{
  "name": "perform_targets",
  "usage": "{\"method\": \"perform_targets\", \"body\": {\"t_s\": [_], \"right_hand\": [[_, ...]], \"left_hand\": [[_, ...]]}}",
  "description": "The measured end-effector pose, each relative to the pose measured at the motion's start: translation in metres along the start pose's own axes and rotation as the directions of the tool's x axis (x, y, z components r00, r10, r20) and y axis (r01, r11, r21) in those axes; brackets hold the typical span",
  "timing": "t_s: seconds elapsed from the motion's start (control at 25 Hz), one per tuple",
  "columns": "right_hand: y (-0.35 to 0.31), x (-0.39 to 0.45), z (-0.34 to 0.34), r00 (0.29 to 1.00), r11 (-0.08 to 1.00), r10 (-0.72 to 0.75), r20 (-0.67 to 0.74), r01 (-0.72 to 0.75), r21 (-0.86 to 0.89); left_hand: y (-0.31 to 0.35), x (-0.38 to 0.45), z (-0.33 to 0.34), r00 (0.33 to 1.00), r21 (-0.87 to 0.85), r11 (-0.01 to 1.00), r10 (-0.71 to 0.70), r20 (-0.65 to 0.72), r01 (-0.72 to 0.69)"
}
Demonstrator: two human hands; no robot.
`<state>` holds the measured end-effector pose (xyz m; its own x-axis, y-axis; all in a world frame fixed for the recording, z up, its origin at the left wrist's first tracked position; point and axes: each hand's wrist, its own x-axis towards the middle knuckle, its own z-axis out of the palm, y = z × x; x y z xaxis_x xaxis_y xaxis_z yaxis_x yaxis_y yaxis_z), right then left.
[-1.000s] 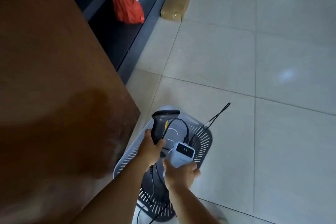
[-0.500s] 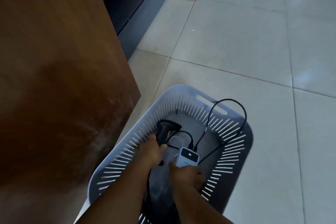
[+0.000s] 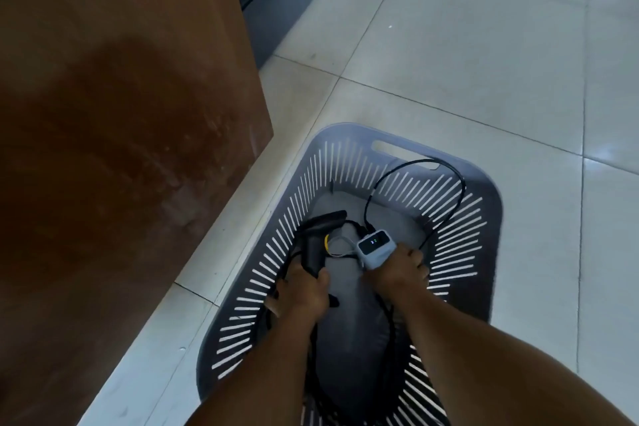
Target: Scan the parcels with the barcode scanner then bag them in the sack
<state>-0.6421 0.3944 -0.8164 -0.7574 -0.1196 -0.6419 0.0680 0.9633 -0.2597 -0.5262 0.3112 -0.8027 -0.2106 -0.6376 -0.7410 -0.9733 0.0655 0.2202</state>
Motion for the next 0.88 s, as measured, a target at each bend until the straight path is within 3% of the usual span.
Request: {"method": "perform_targets", "body": {"t_s": [0.08,0.2,0.48,0.76,0.88], "right_hand": [[0.002,-0.003,-0.002,1.0,1.0,-0.002,-0.007,0.002,-0.018],[-0.004,-0.021,0.014,0.992,0.989,0.13,-0.006,-0.129,0.069],[-0.022,-0.036,0.048,0.932,0.88,0.361,0.04,-0.355,0.316],[-0.026,-0.039,0.048,0.934,0.87,0.355,0.021,-0.339,0.358],[-0.023,-0.043,0.048,0.942,0.899,0.326,-0.076,-0.284,0.333]], "left_hand": [[0.007,0.009,0.002,0.999,-0.053,0.998,0.035,0.011,-0.034],[0.017,0.023,-0.002,0.994,-0.05,0.993,0.102,-0.031,-0.103],[0.023,0.03,0.007,0.947,0.114,0.945,0.315,-0.065,-0.306],[0.025,0.031,0.003,0.899,0.287,0.876,0.427,-0.094,-0.386],[0.022,0.03,0.003,0.864,0.335,0.84,0.488,-0.125,-0.426]]}}
